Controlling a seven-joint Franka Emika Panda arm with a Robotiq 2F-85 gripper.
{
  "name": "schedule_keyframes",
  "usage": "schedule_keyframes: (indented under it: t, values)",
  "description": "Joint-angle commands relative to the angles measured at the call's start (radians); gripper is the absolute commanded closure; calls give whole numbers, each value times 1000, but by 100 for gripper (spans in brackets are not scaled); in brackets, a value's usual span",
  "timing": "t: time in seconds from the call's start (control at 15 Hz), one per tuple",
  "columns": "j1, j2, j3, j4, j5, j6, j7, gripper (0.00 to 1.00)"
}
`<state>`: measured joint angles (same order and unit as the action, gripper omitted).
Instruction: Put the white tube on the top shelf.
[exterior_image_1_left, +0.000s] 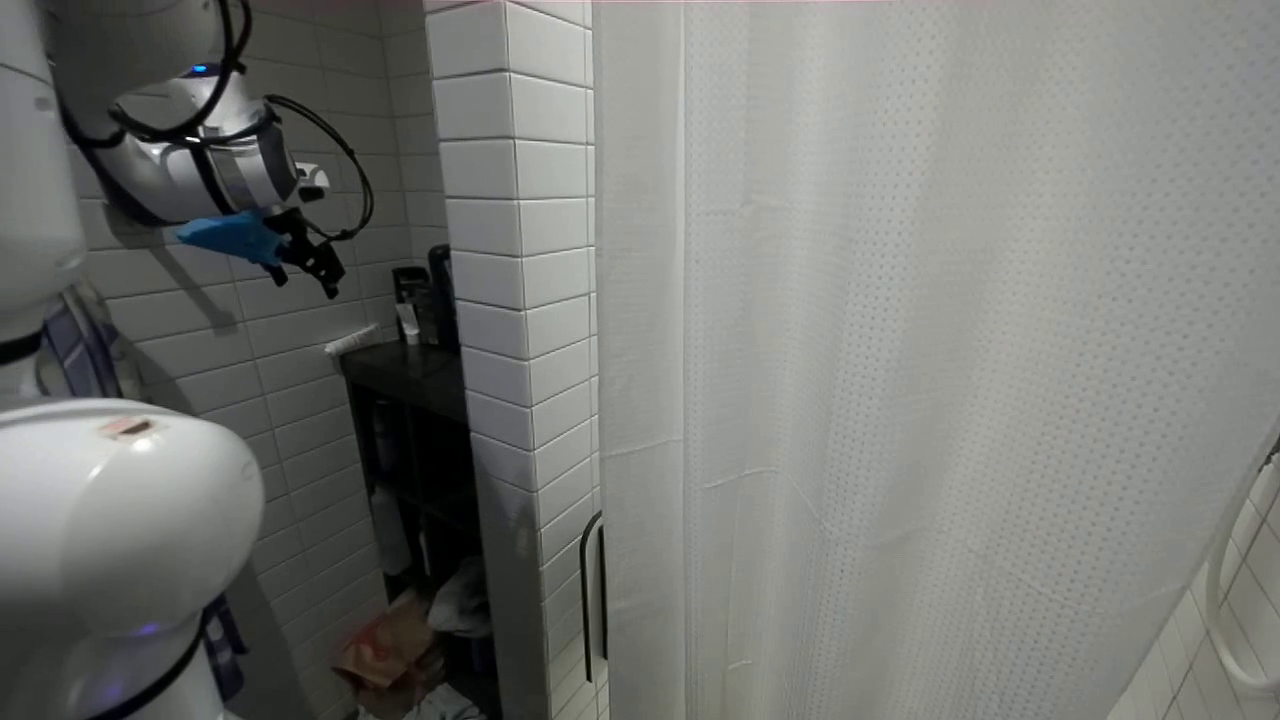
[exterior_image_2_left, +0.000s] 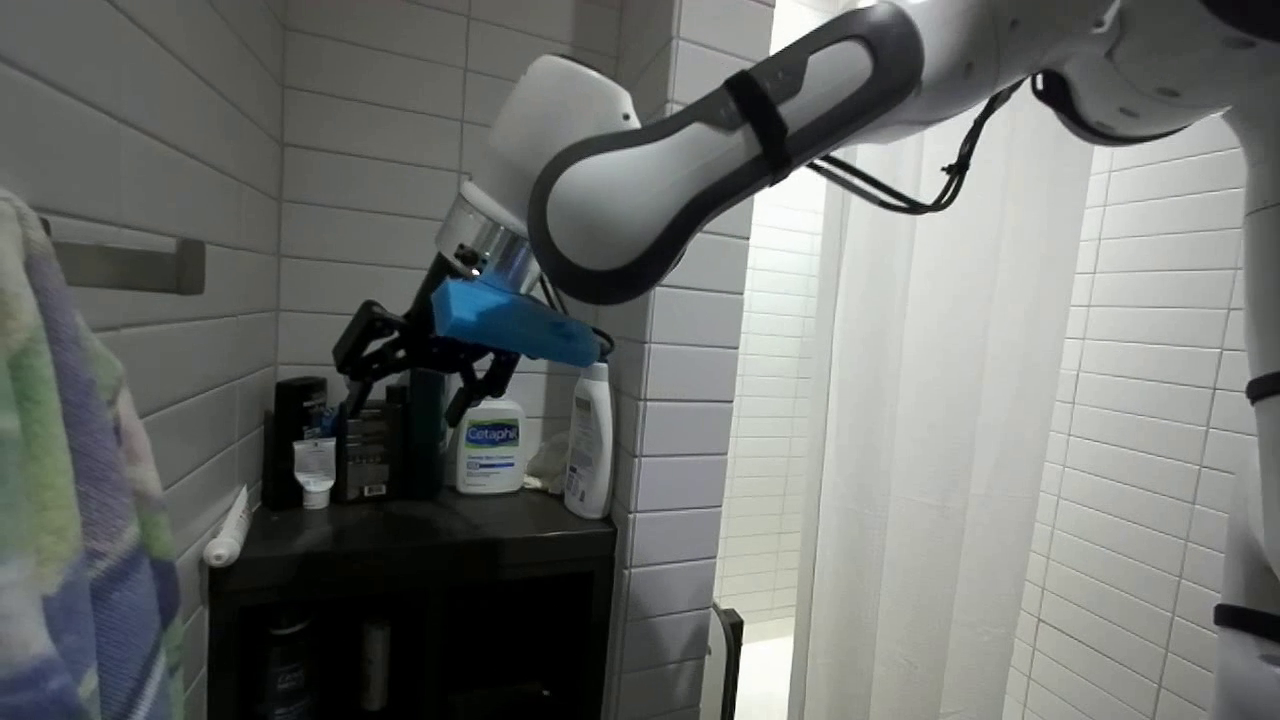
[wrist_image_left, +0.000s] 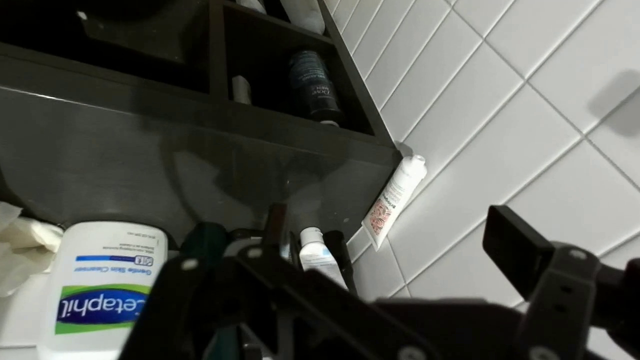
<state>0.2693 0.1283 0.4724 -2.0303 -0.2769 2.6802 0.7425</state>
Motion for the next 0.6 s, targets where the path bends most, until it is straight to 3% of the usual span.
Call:
schedule_keyframes:
  t: [0.0,0.13,0.2,0.53]
  values:
    - [29,115,-13,108,-70,11,70,0]
    - [39,164,-12,148,-75,8,78,0]
    - [125,171,-103,159,-43,22,55,0]
    - [235,249,-233,224,-53,56,65,0]
